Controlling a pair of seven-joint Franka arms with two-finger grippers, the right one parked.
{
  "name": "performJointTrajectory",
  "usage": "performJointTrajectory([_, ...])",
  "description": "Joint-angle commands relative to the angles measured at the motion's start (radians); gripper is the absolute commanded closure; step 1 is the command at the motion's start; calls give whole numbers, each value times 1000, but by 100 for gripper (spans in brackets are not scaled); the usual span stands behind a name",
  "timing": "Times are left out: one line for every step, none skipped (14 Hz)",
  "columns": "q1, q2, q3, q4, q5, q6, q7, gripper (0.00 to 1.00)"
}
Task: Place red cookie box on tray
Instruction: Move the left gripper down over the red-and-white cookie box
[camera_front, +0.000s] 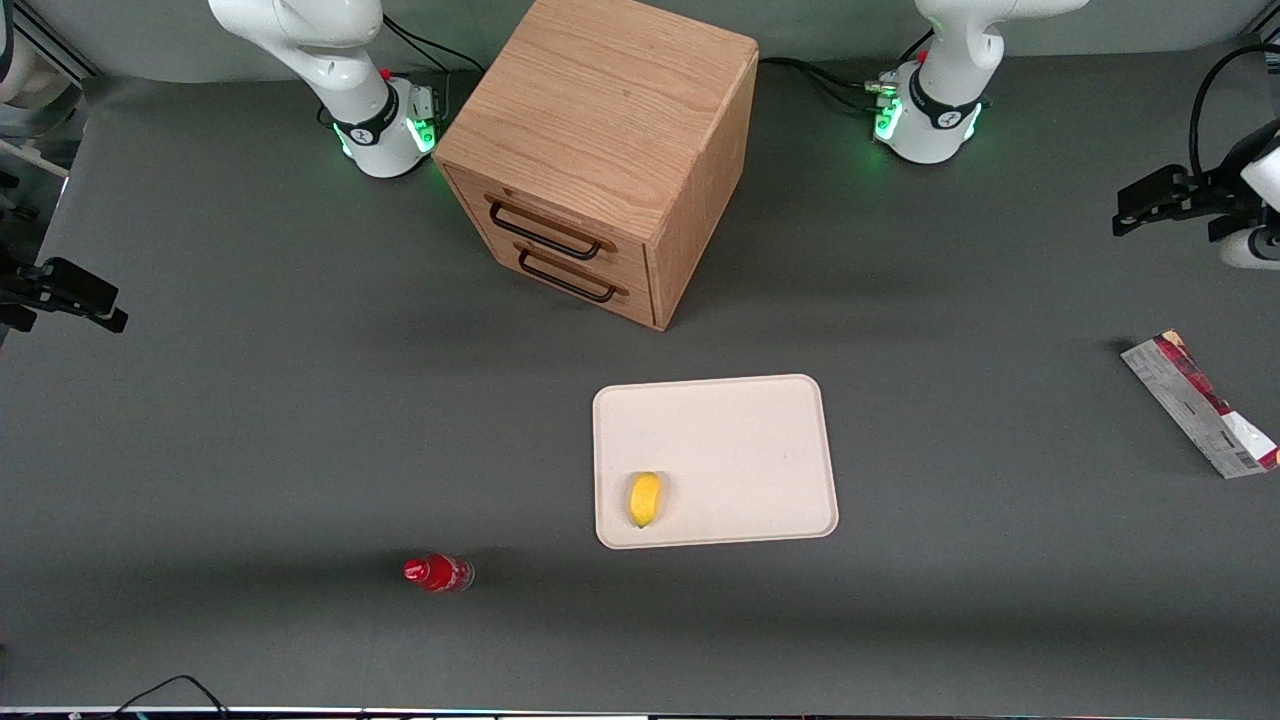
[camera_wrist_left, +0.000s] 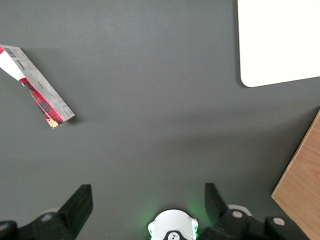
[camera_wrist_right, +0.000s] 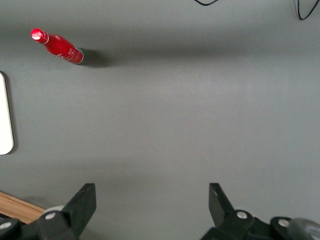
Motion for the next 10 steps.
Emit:
performJointTrajectory([4, 2, -8, 14, 17, 8, -9, 0])
performJointTrajectory([4, 5, -8, 17, 18, 8, -14, 0])
performJointTrajectory([4, 8, -6, 17, 21, 8, -20, 0])
performJointTrajectory([6, 12, -3, 19, 42, 11, -20, 0])
performJointTrajectory([9, 17, 5, 23, 66, 14, -24, 0])
performJointTrajectory([15, 32, 14, 23, 83, 16, -33, 0])
performJointTrajectory([15, 55, 52, 25, 120, 28, -47, 0])
performJointTrajectory([17, 89, 90, 25, 148, 52, -46, 0])
performJointTrajectory([17, 133, 139, 23, 159, 103, -38, 0])
performJointTrajectory([17, 179, 196, 20, 157, 168, -32, 0])
